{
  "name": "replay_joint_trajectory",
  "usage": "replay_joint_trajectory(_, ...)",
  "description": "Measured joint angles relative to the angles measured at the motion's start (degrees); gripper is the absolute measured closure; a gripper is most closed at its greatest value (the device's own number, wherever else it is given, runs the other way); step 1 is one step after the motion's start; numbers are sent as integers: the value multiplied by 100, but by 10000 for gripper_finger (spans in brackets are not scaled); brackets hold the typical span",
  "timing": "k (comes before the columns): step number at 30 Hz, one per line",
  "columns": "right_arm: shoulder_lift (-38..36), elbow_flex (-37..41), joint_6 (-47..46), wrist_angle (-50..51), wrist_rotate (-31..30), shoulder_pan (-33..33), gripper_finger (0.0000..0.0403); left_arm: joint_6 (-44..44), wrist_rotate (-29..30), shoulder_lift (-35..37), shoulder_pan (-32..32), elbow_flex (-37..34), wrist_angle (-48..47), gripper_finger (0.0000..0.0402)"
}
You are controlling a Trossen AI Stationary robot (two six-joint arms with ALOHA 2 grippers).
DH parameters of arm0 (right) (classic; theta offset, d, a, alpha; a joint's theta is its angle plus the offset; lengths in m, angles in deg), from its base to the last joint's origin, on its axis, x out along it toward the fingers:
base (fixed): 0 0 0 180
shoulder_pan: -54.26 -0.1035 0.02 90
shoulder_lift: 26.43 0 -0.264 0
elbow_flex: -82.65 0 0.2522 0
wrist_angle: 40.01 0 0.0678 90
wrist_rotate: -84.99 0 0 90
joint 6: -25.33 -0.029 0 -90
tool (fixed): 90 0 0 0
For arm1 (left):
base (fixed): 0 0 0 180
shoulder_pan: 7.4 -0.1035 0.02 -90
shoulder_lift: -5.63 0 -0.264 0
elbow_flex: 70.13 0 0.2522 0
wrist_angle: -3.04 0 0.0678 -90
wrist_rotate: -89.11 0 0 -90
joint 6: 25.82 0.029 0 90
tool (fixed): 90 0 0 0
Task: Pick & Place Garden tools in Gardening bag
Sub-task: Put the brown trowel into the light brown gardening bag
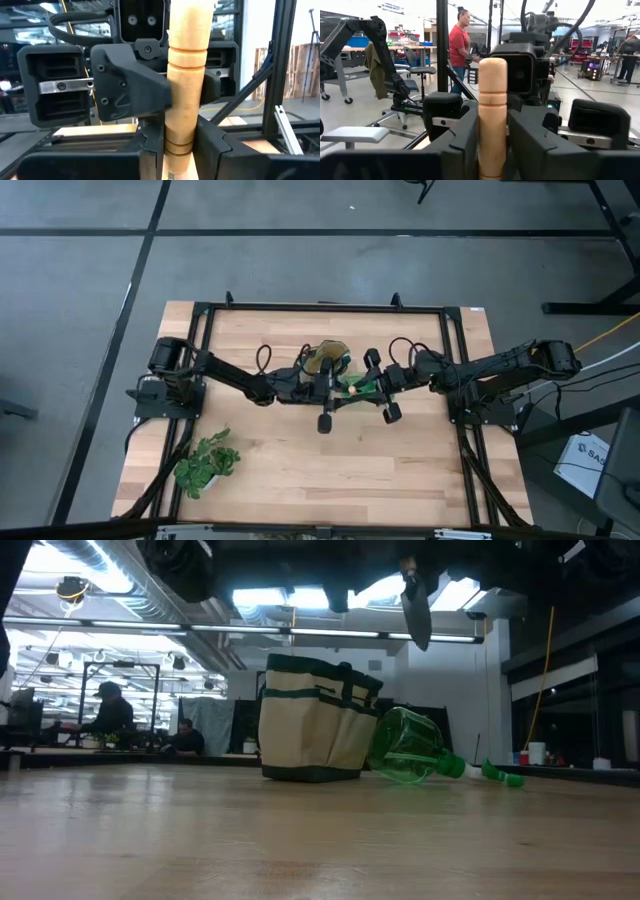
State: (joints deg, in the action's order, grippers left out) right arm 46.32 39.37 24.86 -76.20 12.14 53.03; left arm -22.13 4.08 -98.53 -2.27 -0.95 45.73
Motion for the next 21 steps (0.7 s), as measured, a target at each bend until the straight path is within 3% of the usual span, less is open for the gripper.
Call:
replay_joint_trajectory(7,-7,-11,-44,277,-592,2,237,456,674,920,56,-9,-1776,338)
replay_joint_trajectory(10,1,-5,-59,379,-679,4,226,820,933,1340,101,-36,-2110,338)
replay_joint_trajectory(15,0,4,-45,373,-664,84,223,955,1099,2137,51,-725,-1804,338)
replay_joint_trajectory(21,0,4,-17,384,-955,348,222,686,1097,2708,-265,-2128,21,338)
